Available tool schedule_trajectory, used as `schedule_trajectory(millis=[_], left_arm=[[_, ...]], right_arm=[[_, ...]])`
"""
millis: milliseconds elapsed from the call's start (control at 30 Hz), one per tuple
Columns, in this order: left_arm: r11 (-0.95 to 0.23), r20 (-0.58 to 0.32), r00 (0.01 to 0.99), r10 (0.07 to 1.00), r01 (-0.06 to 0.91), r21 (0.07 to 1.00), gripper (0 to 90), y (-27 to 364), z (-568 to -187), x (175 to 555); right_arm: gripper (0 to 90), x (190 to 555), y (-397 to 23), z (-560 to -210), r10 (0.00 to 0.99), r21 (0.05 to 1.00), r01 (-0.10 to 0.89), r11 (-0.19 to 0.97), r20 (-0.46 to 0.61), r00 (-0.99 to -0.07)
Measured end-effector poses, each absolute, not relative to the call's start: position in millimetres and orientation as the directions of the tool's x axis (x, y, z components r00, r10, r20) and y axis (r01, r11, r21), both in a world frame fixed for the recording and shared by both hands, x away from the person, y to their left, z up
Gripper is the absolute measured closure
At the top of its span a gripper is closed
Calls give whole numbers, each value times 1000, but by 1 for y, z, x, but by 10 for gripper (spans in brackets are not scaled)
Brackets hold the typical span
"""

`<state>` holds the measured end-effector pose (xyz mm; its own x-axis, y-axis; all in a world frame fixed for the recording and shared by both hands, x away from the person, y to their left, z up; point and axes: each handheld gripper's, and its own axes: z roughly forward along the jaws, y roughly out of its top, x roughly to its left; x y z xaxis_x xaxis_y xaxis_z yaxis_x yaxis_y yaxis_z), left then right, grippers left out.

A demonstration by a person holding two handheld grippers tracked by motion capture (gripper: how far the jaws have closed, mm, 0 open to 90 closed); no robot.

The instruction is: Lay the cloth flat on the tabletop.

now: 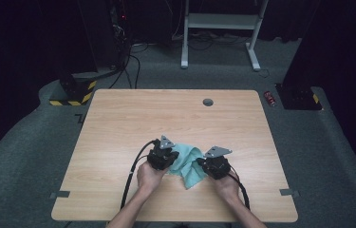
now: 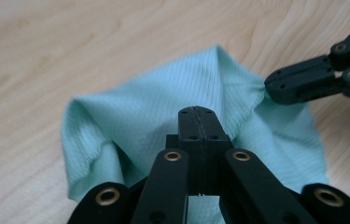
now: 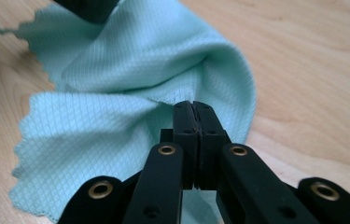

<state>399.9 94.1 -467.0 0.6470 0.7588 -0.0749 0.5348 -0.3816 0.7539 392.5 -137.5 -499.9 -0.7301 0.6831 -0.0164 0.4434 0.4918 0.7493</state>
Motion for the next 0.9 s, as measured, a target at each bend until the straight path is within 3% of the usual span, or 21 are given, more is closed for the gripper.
schedule_trajectory(millis=[233,500,633,767,900], left_arm=[[-328,-91,615,784,534,779,900,105,-454,410],[-353,-95,617,782,562,748,900,110,-471,408],[-374,-95,635,767,562,738,894,109,-474,402],[-391,-93,650,754,559,731,702,107,-479,393],[-403,-97,654,750,568,718,598,104,-483,390]], right_arm=[[892,400,-149,-487,701,782,461,419,43,-711],[888,418,-164,-494,759,757,547,357,106,-642],[884,418,-166,-498,759,753,546,367,97,-644],[815,407,-166,-497,758,766,530,364,88,-647],[788,398,-166,-493,741,783,502,367,80,-667]])
